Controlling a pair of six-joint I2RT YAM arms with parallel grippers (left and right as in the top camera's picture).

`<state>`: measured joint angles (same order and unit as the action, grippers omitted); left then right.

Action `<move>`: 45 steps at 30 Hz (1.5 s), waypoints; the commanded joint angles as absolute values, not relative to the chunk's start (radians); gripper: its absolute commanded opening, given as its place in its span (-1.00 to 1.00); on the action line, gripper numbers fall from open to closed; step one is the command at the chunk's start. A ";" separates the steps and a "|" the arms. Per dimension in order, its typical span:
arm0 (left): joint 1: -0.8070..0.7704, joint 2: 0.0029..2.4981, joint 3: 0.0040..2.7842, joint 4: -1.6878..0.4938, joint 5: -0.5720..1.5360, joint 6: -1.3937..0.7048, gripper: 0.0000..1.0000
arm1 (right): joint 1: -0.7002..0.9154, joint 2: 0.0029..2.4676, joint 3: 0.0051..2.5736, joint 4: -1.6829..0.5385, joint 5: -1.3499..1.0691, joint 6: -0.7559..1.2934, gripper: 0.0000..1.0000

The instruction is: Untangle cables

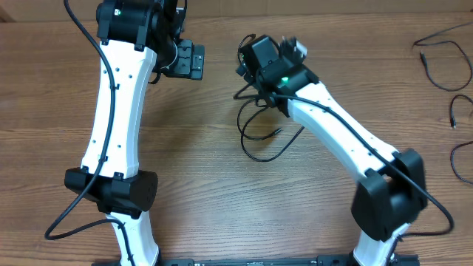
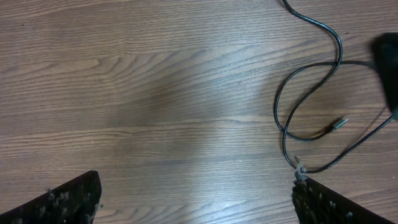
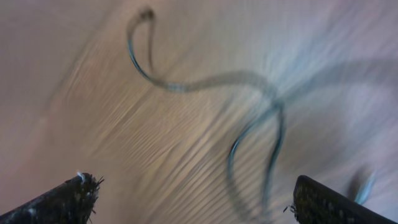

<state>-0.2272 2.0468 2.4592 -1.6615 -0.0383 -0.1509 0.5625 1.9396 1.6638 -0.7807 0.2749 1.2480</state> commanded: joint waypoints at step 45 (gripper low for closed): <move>-0.223 2.040 2.456 -1.664 0.005 -0.138 0.95 | 0.390 2.140 1.668 -0.800 0.096 1.285 0.99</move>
<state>-0.2272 2.0468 2.4592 -1.6703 -0.0113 -0.1509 0.3943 2.1311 1.6611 -0.8368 0.0559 1.5951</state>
